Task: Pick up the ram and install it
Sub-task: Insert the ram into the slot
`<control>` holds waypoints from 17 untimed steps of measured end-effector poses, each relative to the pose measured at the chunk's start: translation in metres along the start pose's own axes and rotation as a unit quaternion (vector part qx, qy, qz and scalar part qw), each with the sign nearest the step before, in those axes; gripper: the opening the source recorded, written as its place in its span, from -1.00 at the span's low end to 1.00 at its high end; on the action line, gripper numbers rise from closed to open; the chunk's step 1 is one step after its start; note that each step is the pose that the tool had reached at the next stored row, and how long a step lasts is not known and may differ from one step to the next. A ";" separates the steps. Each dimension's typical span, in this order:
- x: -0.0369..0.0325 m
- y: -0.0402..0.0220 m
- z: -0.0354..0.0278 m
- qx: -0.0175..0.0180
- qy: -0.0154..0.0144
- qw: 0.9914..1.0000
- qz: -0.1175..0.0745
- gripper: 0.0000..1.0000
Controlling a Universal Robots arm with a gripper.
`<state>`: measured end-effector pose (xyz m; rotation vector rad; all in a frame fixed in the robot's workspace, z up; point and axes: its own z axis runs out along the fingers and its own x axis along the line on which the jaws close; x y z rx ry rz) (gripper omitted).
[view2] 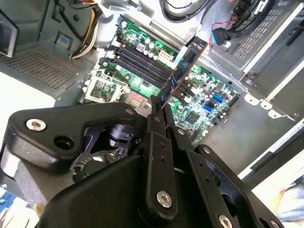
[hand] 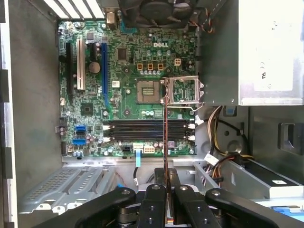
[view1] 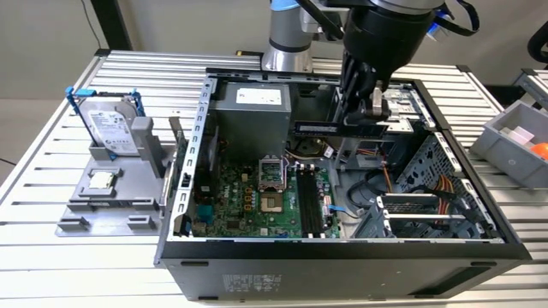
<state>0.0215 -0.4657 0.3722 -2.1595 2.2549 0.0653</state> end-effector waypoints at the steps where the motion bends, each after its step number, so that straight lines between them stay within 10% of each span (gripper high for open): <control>1: -0.0004 0.0000 0.0001 0.000 0.000 1.000 0.002 -1.00; 17: -0.0011 0.0001 0.0008 0.000 0.000 1.000 0.025 -1.00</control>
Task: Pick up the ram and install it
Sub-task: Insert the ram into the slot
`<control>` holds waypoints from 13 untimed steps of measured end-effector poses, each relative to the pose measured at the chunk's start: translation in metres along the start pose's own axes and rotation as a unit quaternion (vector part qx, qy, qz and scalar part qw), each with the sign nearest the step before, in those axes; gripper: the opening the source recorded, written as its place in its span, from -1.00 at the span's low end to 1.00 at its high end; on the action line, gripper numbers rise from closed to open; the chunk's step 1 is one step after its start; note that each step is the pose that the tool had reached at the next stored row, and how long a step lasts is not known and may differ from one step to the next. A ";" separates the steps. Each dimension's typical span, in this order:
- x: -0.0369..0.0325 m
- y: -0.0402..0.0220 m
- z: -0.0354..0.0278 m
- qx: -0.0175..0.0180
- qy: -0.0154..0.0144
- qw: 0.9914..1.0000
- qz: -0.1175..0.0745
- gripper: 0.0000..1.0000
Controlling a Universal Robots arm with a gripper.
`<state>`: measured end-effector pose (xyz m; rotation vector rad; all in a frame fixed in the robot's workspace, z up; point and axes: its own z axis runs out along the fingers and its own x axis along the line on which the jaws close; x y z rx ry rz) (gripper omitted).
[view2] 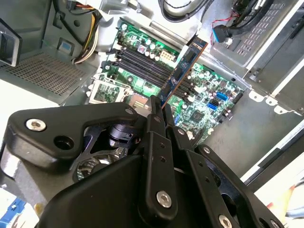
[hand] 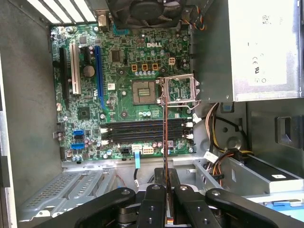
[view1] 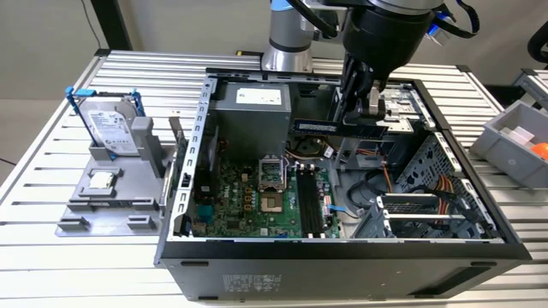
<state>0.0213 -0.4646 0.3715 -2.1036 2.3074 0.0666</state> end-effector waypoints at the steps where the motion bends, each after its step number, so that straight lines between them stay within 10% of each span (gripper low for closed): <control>1: 0.0000 0.0000 0.0000 0.000 0.000 1.000 0.000 -1.00; 13: 0.0000 0.0000 0.0000 0.002 -0.001 0.999 0.046 -1.00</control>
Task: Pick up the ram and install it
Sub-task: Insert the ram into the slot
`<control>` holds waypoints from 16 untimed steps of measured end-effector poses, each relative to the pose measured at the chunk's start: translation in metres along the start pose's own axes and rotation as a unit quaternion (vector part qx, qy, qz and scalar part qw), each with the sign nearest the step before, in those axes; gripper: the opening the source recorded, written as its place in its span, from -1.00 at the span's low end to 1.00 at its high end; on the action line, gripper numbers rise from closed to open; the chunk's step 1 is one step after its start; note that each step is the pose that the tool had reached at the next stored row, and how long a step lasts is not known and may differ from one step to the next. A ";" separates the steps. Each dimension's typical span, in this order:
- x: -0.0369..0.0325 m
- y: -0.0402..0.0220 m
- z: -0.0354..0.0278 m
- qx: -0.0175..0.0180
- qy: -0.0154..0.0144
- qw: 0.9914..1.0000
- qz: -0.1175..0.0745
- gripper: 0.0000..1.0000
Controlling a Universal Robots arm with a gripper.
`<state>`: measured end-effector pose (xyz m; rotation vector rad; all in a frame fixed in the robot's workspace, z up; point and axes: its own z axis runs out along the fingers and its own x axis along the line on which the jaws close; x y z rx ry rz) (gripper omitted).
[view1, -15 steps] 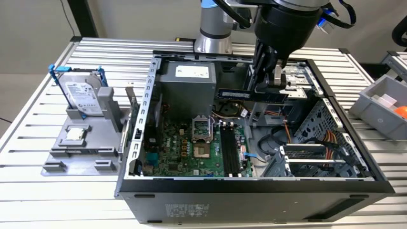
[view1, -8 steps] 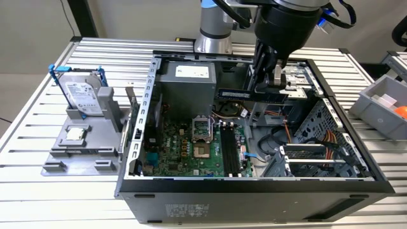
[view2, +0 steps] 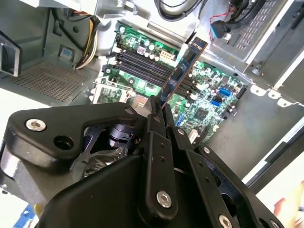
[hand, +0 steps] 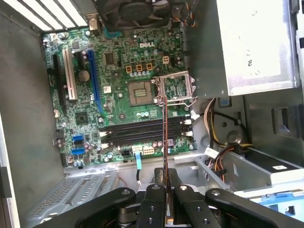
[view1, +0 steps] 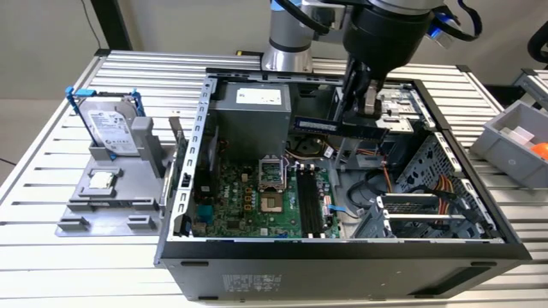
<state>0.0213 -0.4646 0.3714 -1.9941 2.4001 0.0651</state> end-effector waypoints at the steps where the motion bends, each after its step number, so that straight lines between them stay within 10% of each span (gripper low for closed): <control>1: 0.0000 0.0000 0.0000 0.000 0.000 1.000 0.006 -1.00; 16: 0.0008 -0.0001 0.0001 0.003 -0.002 0.997 0.082 -1.00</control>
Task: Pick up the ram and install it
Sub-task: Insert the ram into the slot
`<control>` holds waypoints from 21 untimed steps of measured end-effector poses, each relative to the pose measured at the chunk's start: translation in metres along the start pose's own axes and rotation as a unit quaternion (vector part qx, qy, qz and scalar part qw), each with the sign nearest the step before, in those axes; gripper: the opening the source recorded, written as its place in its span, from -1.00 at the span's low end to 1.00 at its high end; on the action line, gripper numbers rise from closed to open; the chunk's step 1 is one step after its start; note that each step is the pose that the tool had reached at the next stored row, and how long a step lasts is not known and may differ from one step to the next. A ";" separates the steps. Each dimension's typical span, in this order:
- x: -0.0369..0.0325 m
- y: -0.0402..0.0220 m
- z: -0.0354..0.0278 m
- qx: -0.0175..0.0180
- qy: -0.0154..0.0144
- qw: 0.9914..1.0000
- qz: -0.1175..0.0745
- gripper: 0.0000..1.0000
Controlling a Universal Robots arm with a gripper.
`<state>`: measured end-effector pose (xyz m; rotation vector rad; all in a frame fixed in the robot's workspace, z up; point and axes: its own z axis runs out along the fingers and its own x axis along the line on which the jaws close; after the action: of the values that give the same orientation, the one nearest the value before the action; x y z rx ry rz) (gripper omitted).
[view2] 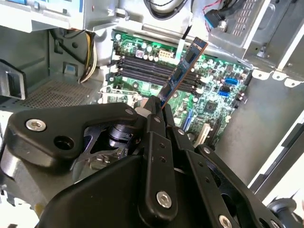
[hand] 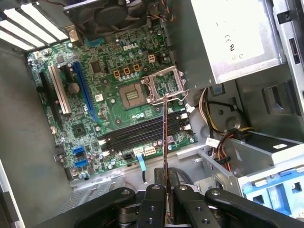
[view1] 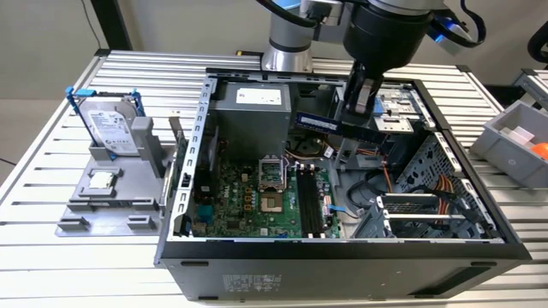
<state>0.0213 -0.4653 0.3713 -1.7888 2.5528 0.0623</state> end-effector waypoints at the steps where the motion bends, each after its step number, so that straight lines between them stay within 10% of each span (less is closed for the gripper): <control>1: 0.0002 -0.0001 0.0000 0.000 0.000 1.000 0.004 -1.00; 12: 0.0026 -0.0009 0.0003 0.003 -0.001 0.997 0.075 -1.00; 21: 0.0026 -0.0007 0.0004 0.005 -0.002 0.992 0.127 -1.00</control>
<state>0.0211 -0.4680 0.3708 -1.4484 2.7548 0.0569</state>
